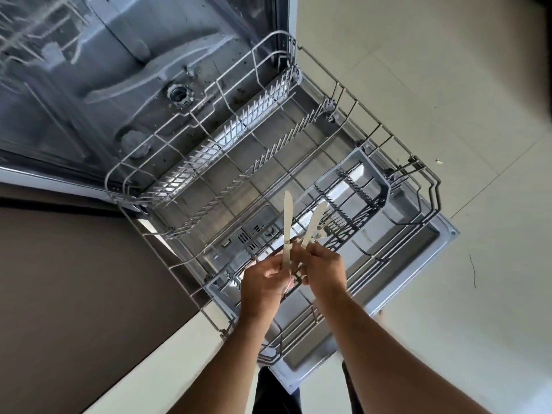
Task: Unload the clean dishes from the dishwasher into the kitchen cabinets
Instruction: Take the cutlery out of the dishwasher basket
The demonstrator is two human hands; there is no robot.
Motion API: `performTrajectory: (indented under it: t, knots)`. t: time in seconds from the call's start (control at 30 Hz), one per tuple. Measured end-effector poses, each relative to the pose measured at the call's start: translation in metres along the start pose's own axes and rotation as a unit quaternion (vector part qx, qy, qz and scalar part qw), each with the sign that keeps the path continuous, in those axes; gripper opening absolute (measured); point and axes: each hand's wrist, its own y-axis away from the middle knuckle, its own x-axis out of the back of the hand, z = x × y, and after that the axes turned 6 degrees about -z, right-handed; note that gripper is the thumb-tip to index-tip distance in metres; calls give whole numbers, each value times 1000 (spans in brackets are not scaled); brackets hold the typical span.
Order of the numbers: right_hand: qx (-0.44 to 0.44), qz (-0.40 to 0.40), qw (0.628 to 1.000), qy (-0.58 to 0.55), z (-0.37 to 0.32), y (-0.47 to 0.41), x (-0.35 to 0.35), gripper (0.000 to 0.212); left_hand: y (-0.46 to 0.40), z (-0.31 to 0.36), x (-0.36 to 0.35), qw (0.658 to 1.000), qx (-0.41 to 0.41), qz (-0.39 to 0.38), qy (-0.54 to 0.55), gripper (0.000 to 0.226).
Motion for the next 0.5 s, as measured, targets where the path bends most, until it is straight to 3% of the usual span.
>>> performTrajectory:
  t: [0.13,0.27,0.4,0.5]
  knots:
    - [-4,-64,997,-32,-13,15,6,11,18,18,7,998,22,-34,45,29]
    - [2,-131,991,-35,-39,40,10,12,41,48,14,998,9,-47,33,19]
    - [27,-178,984,-11,-85,80,18,17,68,90,18,998,21,-10,57,7]
    - [44,-193,980,13,-126,117,28,18,103,138,16,998,11,-27,61,10]
